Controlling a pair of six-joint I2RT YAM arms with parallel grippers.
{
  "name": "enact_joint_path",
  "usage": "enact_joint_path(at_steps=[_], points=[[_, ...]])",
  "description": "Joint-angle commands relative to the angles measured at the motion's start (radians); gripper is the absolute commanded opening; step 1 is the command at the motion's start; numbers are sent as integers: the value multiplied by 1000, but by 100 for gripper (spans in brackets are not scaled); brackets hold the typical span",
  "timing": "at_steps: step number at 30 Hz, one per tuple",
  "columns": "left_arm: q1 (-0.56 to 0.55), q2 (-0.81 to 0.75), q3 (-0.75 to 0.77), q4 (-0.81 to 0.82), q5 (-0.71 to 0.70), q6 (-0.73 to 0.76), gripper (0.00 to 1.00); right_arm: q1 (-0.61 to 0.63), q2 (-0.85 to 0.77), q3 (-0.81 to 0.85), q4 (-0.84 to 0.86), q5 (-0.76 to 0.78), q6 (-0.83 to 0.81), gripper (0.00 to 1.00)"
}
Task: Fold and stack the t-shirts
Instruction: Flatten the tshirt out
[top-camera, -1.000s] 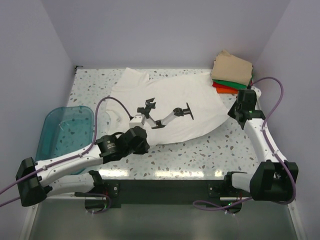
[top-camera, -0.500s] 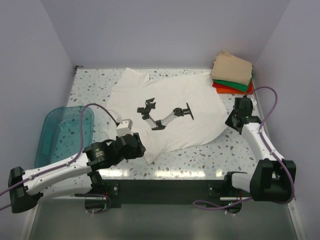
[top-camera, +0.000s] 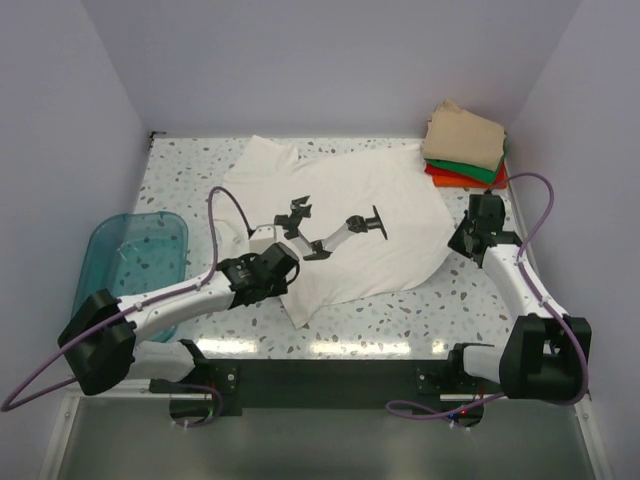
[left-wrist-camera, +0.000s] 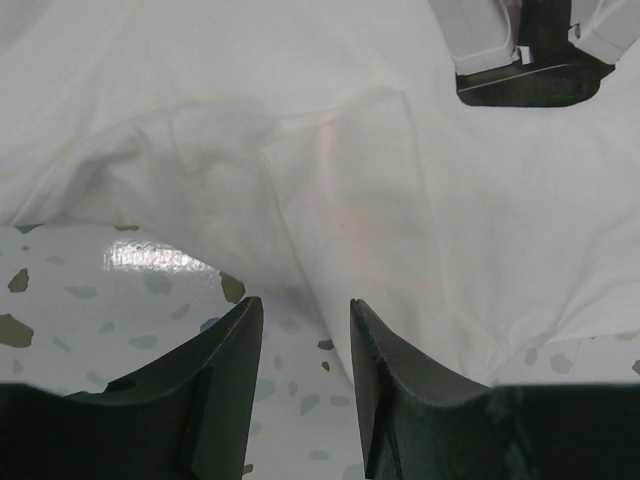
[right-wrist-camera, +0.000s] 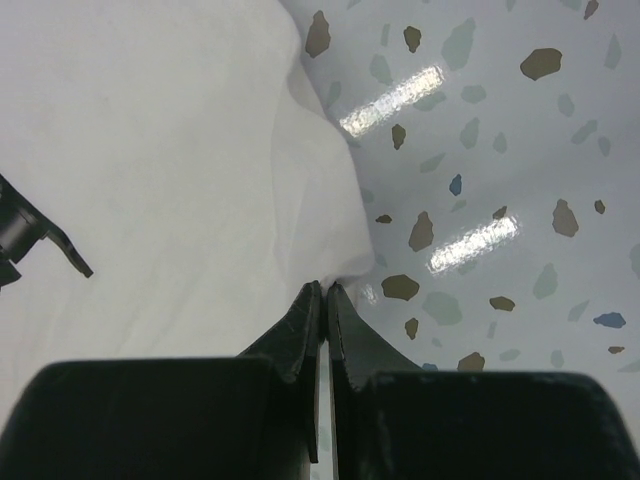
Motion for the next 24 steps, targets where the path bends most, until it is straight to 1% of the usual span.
enact_joint_path(at_steps=[1,9,15,24], points=[[12,50,71,115,-3,72,44,-4,4,14,46,-16,9,0],[48,175,105,113,-15,72,39,-4,13,11,58,-35,6,0],[65,207,100,124,-11,72,40,-4,21,11,68,-44,8,0],[78,262,86,191,28,92,41,-4,18,6,63,-41,5,0]])
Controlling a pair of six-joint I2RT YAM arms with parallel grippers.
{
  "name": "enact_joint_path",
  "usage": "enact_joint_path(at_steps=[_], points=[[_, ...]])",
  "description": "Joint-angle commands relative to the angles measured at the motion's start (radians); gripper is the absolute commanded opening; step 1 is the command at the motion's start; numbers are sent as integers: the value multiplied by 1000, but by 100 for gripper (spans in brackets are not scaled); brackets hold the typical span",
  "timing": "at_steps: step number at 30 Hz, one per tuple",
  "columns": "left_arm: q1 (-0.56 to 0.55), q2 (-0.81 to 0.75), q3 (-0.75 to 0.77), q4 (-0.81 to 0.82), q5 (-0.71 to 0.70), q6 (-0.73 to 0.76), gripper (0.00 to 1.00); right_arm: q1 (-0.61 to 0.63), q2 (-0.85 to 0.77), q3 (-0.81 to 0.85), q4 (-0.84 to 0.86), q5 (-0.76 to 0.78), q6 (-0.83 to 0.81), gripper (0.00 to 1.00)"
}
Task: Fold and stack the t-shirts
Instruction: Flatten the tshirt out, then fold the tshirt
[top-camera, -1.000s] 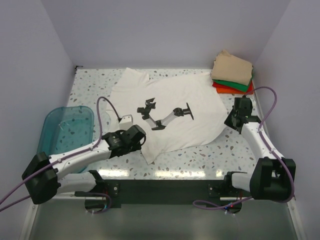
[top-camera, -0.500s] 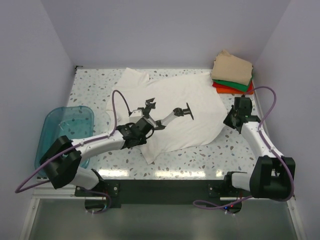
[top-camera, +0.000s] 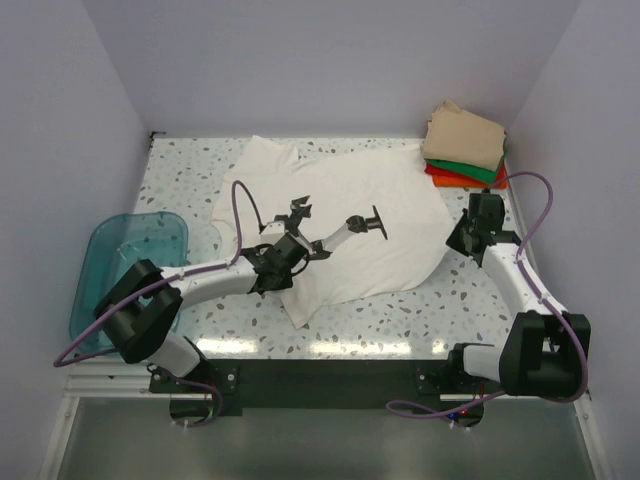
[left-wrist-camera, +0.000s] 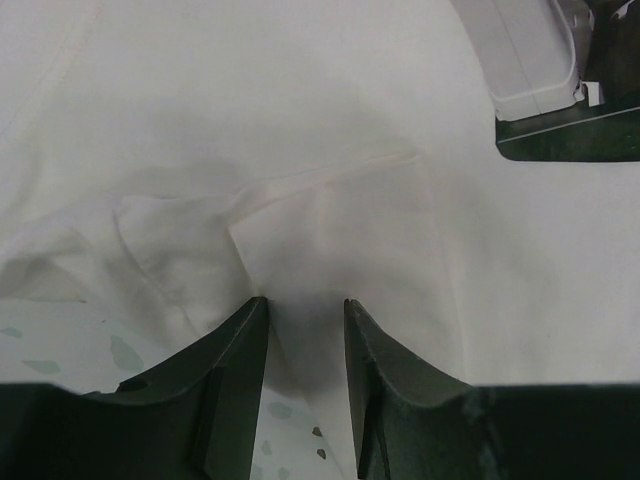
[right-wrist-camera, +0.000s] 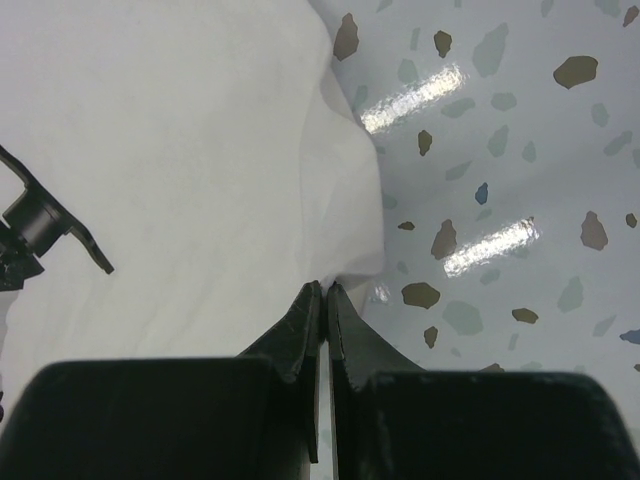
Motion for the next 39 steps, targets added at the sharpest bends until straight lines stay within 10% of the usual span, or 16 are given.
enact_joint_path(at_steps=[1,20,39], points=[[8,10,17,76,6,19,41,-2,0,6,29,-2,5,0],[6,-101,-27,88,23,45,0,-4,-20,1,20,1,8,0],[-210,-581,-124,-149,78,-101,0,-27,-6,9,14,-2,32,0]])
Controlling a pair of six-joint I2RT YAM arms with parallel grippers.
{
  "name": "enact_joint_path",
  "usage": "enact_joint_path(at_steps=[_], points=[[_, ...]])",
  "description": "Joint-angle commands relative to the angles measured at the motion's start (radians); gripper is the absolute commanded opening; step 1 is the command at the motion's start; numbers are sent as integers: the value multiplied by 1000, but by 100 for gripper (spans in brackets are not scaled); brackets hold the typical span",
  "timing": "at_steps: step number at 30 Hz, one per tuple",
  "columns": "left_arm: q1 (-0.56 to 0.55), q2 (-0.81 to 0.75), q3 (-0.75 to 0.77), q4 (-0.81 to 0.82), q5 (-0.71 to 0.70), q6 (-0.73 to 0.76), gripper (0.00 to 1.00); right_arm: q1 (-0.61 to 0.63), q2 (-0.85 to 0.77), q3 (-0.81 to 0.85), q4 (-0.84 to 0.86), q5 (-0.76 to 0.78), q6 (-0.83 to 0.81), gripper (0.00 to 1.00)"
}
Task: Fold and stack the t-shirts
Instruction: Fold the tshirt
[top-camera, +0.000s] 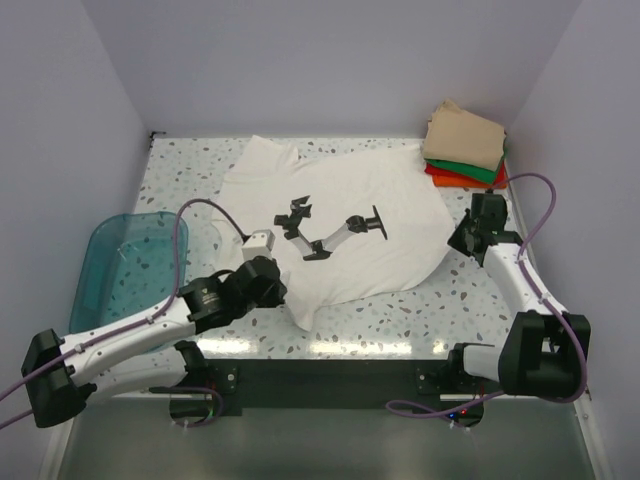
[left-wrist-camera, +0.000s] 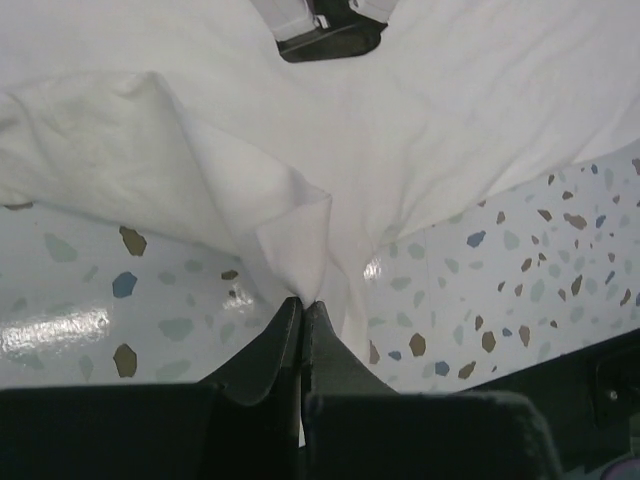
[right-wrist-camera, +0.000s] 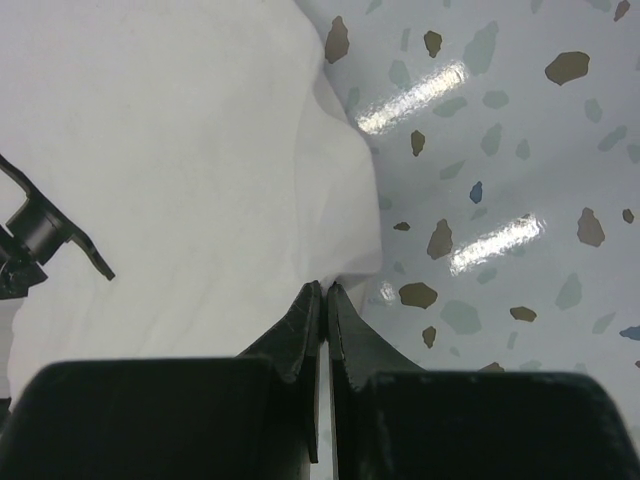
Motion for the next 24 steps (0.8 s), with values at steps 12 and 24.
enact_joint_path(at_steps=[12,24], points=[[-185,-243,-140,-117,79,-232,0,-80,-59,-42,-14,-7,16,0],[-185,-327,1,-45,75,-174,0,-100,-18,7,-14,-29,24,0]])
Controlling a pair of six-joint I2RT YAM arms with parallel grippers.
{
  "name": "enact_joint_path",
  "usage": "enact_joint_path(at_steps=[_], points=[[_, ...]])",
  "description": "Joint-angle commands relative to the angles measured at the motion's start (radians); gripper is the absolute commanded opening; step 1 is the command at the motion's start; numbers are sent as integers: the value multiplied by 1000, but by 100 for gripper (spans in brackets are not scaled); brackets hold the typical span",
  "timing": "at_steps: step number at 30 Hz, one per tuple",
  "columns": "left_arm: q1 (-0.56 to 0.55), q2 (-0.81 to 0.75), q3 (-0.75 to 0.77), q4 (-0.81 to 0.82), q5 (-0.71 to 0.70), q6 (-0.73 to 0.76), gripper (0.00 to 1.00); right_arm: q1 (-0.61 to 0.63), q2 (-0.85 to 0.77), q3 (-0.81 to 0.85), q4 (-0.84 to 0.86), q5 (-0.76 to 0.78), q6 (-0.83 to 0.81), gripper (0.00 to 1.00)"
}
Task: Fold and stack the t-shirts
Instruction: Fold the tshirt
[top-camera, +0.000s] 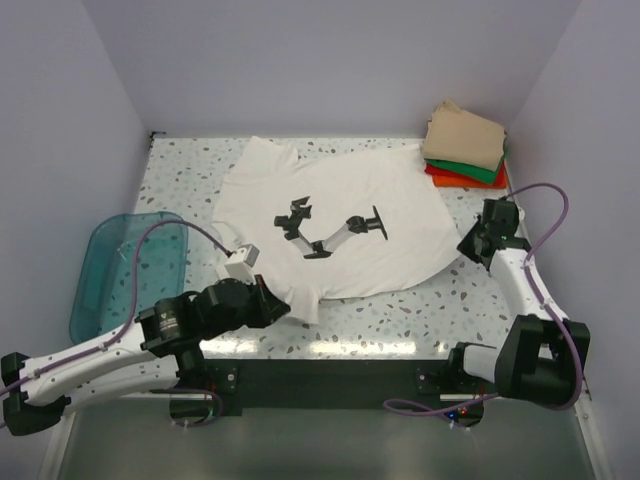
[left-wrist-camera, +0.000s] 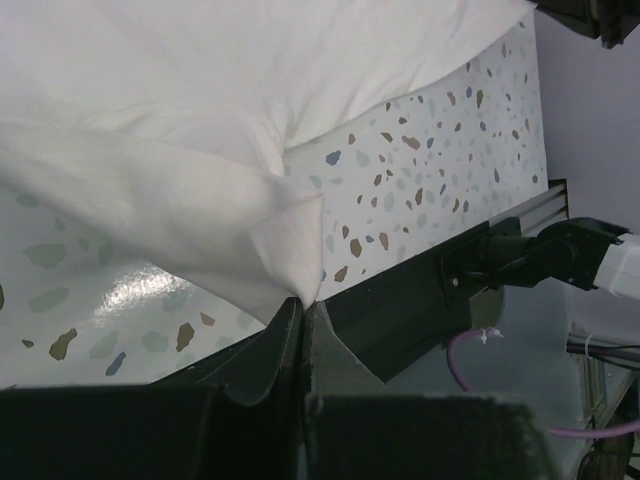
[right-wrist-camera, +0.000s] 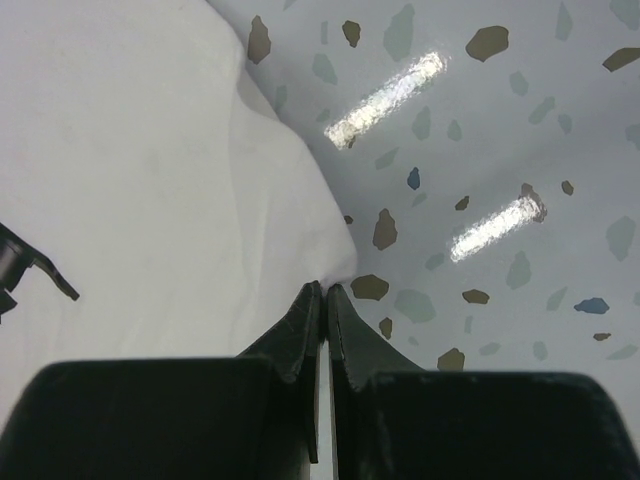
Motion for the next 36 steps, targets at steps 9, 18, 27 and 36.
enact_joint_path(at_steps=[9,18,27,36], points=[[59,121,118,-6,-211,-50,0,-7,124,135,46,-91,37,0],[373,299,185,124,-42,178,0,-7,265,214,107,-131,72,0],[580,439,253,159,12,242,0,-6,379,293,189,-155,126,0],[725,578,337,205,107,310,0,-7,502,399,210,-186,153,0]])
